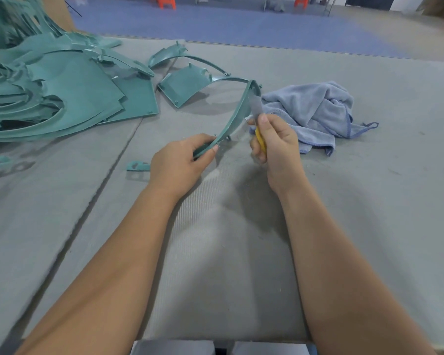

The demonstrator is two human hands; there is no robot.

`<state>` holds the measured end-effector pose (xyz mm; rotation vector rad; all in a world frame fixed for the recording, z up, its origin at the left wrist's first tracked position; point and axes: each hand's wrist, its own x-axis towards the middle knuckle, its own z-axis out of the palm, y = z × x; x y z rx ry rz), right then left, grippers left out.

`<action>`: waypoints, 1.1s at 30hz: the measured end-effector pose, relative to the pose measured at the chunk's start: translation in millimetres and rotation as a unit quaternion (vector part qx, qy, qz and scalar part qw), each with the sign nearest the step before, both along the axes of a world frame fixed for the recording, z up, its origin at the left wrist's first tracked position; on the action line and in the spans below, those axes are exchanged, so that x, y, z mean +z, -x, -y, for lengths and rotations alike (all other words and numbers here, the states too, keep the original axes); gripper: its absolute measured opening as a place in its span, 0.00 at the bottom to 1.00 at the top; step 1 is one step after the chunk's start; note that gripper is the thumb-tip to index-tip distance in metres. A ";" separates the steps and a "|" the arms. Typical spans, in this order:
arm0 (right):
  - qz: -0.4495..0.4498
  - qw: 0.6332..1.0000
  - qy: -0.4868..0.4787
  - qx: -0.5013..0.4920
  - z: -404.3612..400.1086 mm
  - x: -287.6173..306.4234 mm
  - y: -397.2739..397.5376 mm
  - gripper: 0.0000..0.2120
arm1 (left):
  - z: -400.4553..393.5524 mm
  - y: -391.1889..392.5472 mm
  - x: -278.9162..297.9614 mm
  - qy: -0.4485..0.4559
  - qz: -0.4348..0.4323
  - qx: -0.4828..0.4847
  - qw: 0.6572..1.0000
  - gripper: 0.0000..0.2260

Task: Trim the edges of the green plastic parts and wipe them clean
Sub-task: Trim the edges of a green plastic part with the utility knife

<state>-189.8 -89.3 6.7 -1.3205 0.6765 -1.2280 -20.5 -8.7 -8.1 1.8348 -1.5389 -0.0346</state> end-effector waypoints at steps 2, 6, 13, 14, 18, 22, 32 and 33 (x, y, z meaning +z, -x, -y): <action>-0.031 0.999 -0.034 0.008 -2.7 3.0 -4.4 0.22 | -0.7 1.8 1.4 0.016 0.018 0.002 1.000 0.11; -0.110 0.993 -0.026 0.021 -10.0 4.2 -10.0 0.23 | 0.4 2.7 6.1 0.049 0.067 -0.007 0.997 0.13; -0.128 0.989 0.020 0.076 -21.8 2.7 -13.0 0.11 | 1.9 7.5 1.0 0.029 0.073 0.012 0.997 0.10; -0.133 0.988 0.027 0.080 -21.8 2.4 -12.9 0.09 | 1.8 8.3 1.3 0.029 0.074 0.012 0.997 0.12; -0.162 0.983 0.049 0.076 -19.3 0.1 -12.3 0.07 | -0.4 7.9 2.7 0.034 0.079 -0.006 0.996 0.12; -0.154 0.983 0.055 0.087 -17.5 0.2 -10.9 0.10 | 0.4 5.4 1.4 0.031 0.085 -0.018 0.996 0.14; -0.150 0.979 0.067 0.118 -17.0 -2.6 -11.9 0.12 | -0.3 4.7 0.9 0.046 0.066 -0.004 0.997 0.16; -0.147 0.980 0.067 0.113 -17.1 -2.9 -12.1 0.12 | -0.4 4.7 1.3 0.045 0.066 -0.004 0.997 0.16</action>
